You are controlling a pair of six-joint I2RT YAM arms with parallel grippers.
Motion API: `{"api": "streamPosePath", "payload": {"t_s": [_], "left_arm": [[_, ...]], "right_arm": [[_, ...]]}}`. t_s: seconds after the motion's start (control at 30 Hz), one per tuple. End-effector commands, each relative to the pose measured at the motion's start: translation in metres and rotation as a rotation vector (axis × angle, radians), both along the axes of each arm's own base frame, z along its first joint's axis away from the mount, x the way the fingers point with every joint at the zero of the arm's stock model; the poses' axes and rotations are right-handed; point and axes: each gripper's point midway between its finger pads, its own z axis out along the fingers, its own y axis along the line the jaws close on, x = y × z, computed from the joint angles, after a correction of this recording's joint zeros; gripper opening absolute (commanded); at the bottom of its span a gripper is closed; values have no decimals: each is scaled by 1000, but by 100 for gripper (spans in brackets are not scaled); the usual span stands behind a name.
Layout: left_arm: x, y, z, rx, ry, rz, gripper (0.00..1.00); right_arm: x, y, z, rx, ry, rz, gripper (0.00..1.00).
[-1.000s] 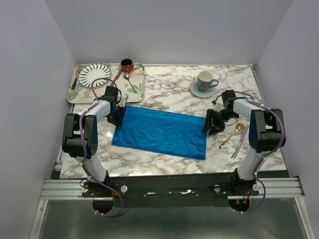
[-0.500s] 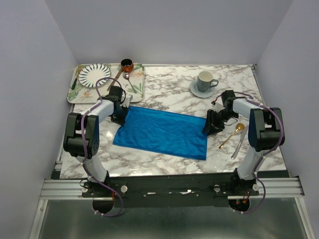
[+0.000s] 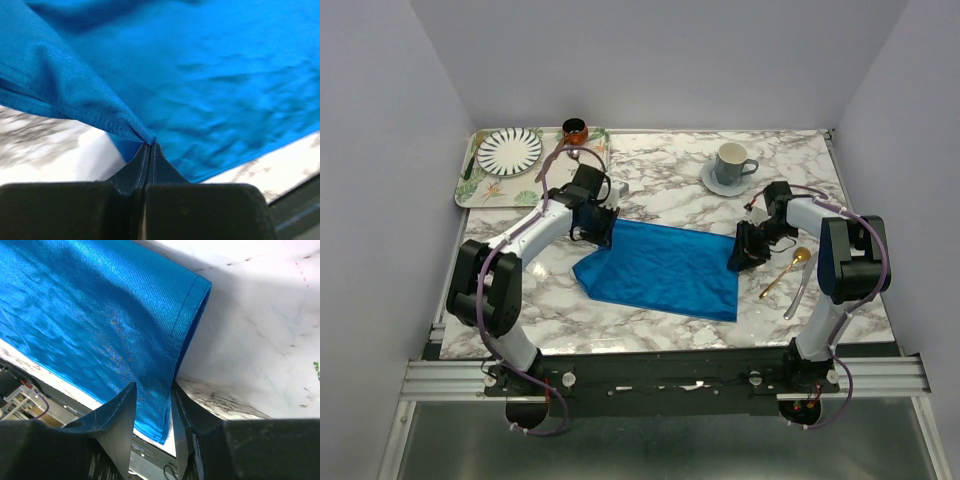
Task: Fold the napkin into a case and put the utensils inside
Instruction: Fold the rectangle-folded napkin at the center of the board.
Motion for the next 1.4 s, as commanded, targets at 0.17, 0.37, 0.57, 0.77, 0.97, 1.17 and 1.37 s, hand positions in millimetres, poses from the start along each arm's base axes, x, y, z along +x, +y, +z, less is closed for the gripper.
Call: {"api": "streamPosePath", "payload": {"t_s": [0.17,0.37,0.57,0.77,0.97,1.17,1.37], "left_arm": [[-25,-122,23,-335,118,-155,0],[-36,-195,28,-465,157,-214,0],[-42,-237,13,-511,221,-223,0],[-48,-257,-2,-549,274,-199,18],[-36,-237,44,-644,182,-238,64],[-19,-163,53,-545,70,-196,66],[-25,-85,28,-318,9,-237,65]], "right_arm": [[-3,-3,-10,-20,20,10,42],[-2,-3,-10,-20,16,6,42],[-2,-1,-10,-8,23,3,41],[-4,1,-8,4,23,6,41],[-4,3,-4,19,15,9,41],[-4,6,-1,38,18,14,37],[-17,15,-4,58,50,57,19]]}}
